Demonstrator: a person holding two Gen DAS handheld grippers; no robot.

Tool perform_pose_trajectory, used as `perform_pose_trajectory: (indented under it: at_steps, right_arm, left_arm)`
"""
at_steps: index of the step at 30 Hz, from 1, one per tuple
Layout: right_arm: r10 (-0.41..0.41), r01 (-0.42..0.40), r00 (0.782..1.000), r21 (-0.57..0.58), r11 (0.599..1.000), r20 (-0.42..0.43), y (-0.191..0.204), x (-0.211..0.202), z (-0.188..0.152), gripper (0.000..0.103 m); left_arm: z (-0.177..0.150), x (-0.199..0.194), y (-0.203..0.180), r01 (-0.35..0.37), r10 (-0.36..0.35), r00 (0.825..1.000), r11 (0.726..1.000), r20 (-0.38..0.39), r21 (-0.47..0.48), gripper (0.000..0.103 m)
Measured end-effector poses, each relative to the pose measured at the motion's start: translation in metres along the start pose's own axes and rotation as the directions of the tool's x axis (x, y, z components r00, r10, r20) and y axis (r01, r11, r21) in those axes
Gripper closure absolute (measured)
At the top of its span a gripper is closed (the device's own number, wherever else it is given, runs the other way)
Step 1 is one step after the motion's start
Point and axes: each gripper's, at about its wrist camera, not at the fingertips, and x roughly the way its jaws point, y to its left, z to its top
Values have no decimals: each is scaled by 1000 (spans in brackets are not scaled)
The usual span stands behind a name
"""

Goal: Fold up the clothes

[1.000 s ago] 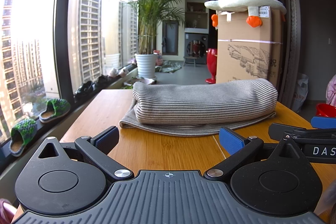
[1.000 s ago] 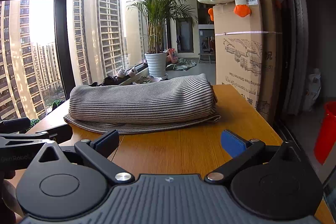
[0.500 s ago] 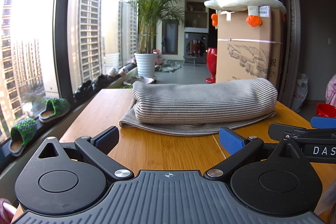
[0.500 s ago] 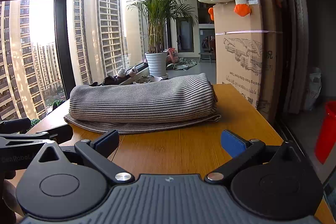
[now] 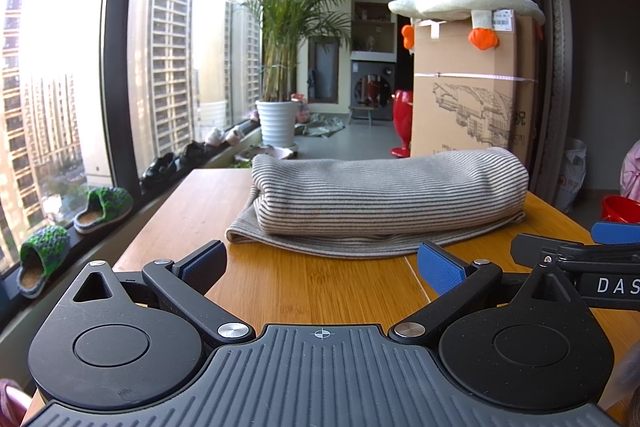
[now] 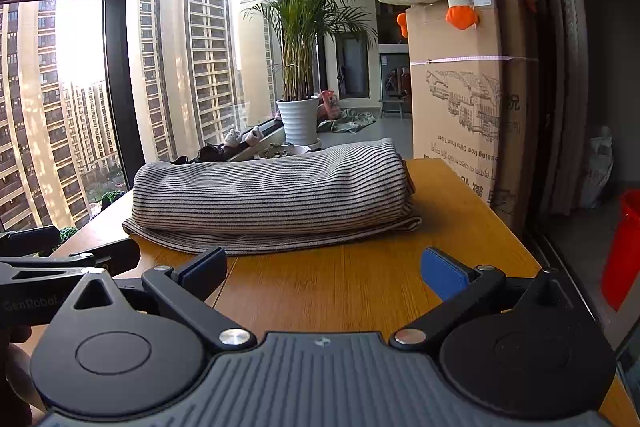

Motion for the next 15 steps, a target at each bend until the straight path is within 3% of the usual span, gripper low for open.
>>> perform_pose_trajectory:
  at_steps: [15]
  right_arm:
    - [1, -1, 1000, 3, 1000, -2, -1, 1, 0, 0]
  left_arm:
    - [0, 1, 1, -1, 1, 1000, 1000, 2, -2, 0]
